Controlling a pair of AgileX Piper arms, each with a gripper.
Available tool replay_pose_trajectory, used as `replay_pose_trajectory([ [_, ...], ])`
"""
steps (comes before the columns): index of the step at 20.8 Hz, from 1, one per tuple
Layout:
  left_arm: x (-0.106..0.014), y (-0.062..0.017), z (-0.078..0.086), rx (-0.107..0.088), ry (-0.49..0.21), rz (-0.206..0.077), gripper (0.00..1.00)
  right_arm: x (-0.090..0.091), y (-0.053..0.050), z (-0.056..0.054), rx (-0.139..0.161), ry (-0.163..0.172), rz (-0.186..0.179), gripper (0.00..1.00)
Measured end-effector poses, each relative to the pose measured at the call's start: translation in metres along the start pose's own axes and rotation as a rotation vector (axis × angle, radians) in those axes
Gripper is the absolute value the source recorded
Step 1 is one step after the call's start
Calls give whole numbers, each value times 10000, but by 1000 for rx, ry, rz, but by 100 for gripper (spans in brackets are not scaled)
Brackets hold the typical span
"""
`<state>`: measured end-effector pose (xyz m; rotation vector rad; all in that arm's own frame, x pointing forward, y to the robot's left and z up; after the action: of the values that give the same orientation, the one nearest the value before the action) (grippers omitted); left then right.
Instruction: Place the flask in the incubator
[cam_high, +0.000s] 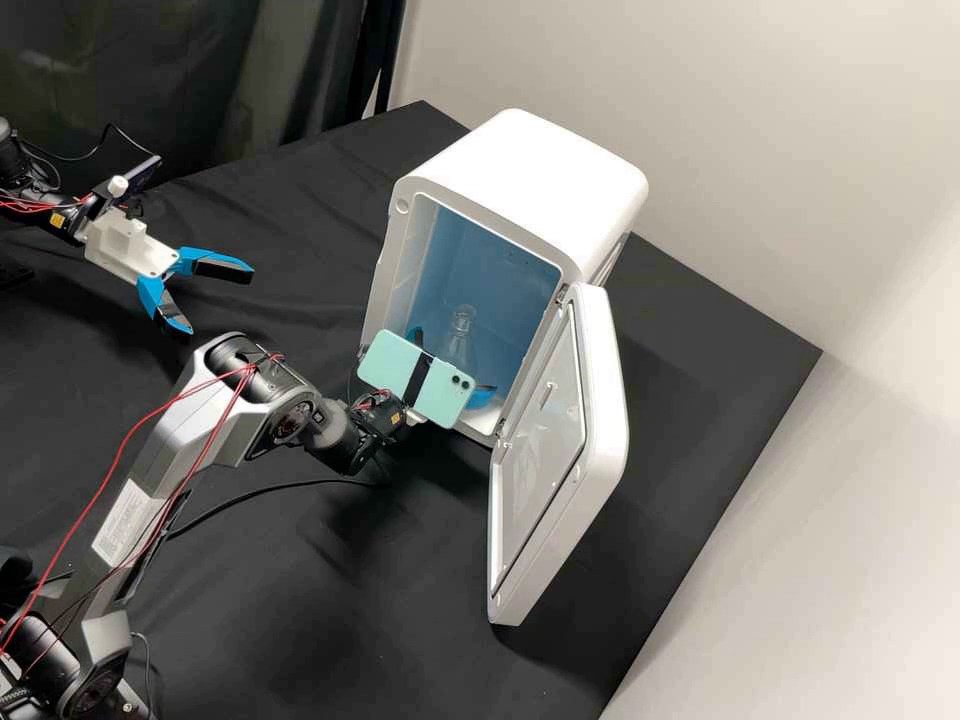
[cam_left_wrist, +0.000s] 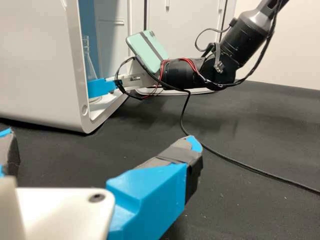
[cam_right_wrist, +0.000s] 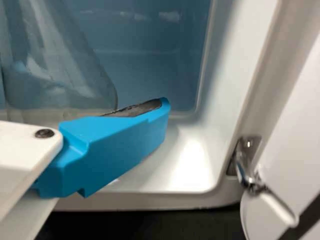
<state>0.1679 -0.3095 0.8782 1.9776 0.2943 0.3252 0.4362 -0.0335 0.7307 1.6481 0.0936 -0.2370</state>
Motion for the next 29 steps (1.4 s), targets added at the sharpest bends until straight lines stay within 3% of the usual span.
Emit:
replay_pose_trajectory([
  [8,0,0,0,0,0,0,100,-209,22,-55,0,23,11,100],
  [18,9,-6,22,2,-11,-4,100,-434,-29,2,0,14,-3,100],
  [24,3,19,39,10,-16,8,100,-551,-4,1,2,39,22,100],
  [29,2,22,40,11,-16,9,100,-642,33,5,4,39,31,100],
])
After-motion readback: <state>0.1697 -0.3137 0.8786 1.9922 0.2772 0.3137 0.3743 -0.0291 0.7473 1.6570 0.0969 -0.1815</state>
